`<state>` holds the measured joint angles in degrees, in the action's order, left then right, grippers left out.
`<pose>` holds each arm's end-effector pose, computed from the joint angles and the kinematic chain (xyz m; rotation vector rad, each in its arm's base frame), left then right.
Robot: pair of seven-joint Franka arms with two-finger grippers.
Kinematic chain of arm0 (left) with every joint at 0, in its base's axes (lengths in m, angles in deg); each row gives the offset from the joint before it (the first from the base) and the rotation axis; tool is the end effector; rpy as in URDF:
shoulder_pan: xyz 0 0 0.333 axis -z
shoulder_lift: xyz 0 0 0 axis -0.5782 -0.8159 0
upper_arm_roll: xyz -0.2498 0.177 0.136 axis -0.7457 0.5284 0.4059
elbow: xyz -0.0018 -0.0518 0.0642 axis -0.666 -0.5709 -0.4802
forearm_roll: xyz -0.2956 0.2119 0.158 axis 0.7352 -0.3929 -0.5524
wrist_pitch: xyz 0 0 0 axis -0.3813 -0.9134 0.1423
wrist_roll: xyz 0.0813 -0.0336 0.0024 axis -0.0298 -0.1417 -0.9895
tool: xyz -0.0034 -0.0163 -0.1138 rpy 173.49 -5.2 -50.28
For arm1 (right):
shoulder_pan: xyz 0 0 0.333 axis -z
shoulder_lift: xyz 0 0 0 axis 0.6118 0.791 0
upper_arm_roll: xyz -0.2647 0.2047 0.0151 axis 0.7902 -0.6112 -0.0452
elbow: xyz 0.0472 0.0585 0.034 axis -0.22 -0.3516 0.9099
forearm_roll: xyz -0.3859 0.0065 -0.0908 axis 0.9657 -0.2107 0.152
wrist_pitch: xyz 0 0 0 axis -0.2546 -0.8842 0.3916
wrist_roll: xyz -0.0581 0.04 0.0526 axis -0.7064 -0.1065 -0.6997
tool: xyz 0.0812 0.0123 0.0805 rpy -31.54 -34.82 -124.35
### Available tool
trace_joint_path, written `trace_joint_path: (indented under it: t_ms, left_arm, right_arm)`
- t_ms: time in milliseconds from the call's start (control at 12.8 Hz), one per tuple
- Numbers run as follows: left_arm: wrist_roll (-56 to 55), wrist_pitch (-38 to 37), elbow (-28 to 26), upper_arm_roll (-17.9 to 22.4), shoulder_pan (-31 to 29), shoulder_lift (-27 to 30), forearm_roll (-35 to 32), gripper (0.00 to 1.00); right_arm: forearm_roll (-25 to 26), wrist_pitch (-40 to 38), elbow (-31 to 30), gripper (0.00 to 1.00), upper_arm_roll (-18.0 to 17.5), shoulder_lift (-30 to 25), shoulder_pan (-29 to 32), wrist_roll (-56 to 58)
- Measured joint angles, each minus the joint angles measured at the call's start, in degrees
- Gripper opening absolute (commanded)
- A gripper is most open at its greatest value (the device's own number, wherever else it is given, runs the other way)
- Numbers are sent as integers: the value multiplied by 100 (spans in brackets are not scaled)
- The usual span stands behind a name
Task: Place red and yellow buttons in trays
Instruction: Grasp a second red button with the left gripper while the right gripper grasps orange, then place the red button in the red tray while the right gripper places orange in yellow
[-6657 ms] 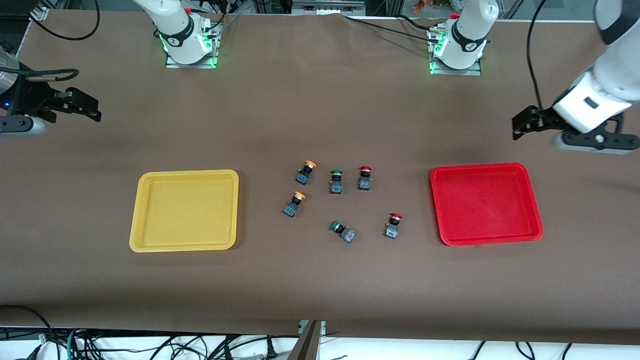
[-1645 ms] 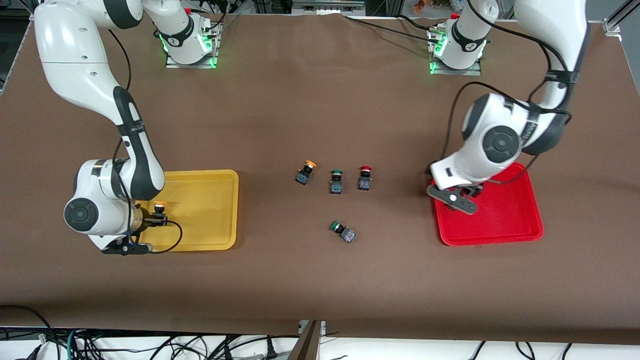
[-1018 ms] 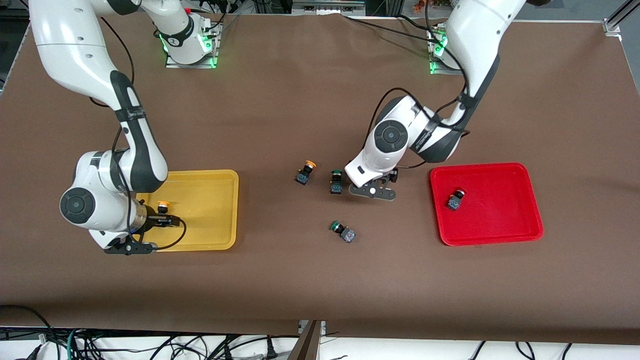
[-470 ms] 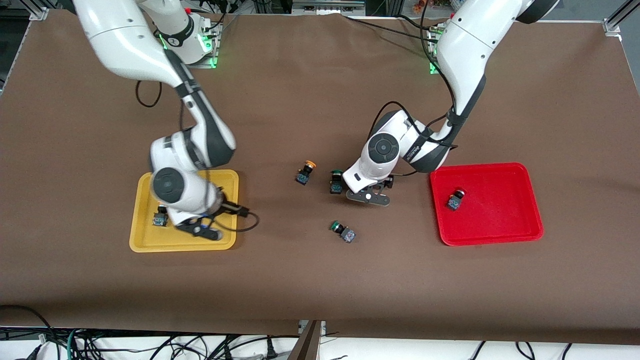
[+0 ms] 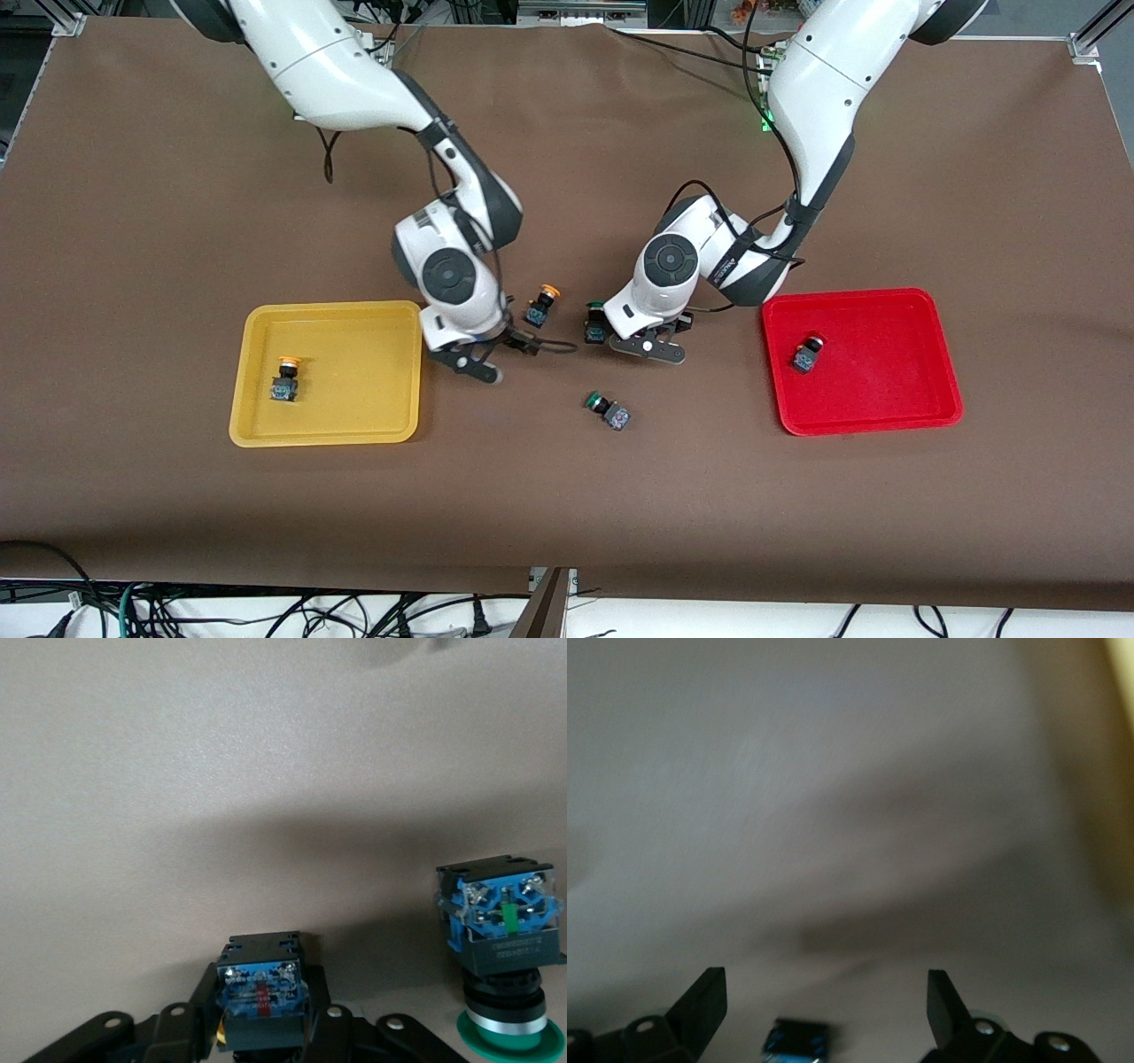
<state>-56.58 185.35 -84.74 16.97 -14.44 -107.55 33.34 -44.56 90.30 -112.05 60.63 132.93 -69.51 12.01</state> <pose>0.5685 -0.3780 0.1860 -3.0944 0.3256 0.1390 0.5966 0.4322 0.2112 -3.0183 0.6271 0.0726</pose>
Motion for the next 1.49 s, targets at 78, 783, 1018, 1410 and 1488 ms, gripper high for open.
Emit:
trace_joint_path:
  t_ms: [78, 783, 1018, 1410, 1488]
  left_arm:
    - [1, -219, 52, 7, -7, 55, -2, 17]
    - [3141, -2562, 297, 75, -1359, 1376, -105, 19]
    - [4336, -2573, 312, 135, -1973, 1375, -828, 20]
    - [5323, -1502, 270, 149, -2797, 974, -1542, 25]
    - [5363, -1192, 228, 152, -2904, 814, -1565, 25]
  right_arm:
    - [1, 38, 0, 100, 9, 39, -153, -141]
    - [2, 68, -38, 0, 46, 194, -500, -561]
    - [80, 58, 49, 0, 203, 83, -403, -287]
    - [90, -930, 585, 0, 327, -127, 811, 2010]
    - [94, -965, 579, 0, 344, -121, 1072, 2486]
